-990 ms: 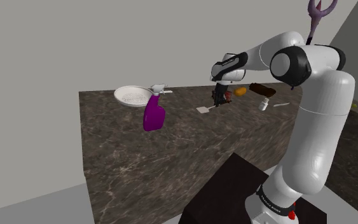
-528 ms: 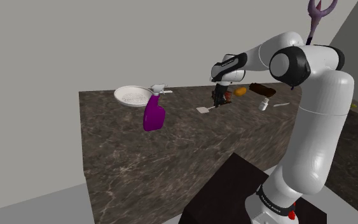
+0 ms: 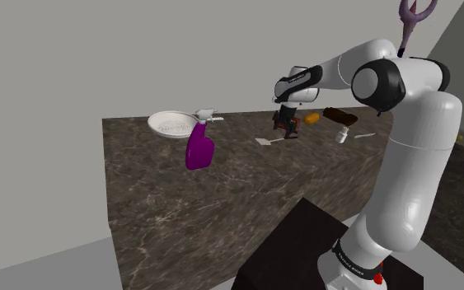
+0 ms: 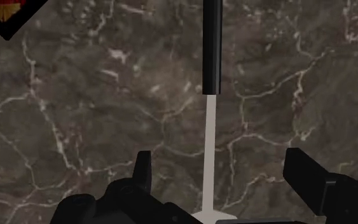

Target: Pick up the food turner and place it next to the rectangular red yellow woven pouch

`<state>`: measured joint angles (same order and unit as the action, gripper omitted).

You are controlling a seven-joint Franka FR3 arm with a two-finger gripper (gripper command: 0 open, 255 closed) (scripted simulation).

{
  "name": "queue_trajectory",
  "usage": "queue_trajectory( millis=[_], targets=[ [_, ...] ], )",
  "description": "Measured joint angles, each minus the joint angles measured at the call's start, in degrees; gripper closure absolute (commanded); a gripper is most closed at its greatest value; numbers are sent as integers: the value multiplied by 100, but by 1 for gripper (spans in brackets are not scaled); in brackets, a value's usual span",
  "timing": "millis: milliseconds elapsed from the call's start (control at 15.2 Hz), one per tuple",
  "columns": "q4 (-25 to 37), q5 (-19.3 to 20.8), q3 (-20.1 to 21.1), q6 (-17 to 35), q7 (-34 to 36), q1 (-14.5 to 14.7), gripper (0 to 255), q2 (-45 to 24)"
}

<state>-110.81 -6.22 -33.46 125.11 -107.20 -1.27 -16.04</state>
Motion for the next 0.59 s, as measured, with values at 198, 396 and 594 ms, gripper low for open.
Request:
queue_trajectory(
  millis=[198,396,594],
  targets=[
    [128,163,-55,-332,101,70,0,246],
    [179,189,-60,-415,124,82,0,278],
    [183,193,-61,-424,125,83,0,282]
  ],
)
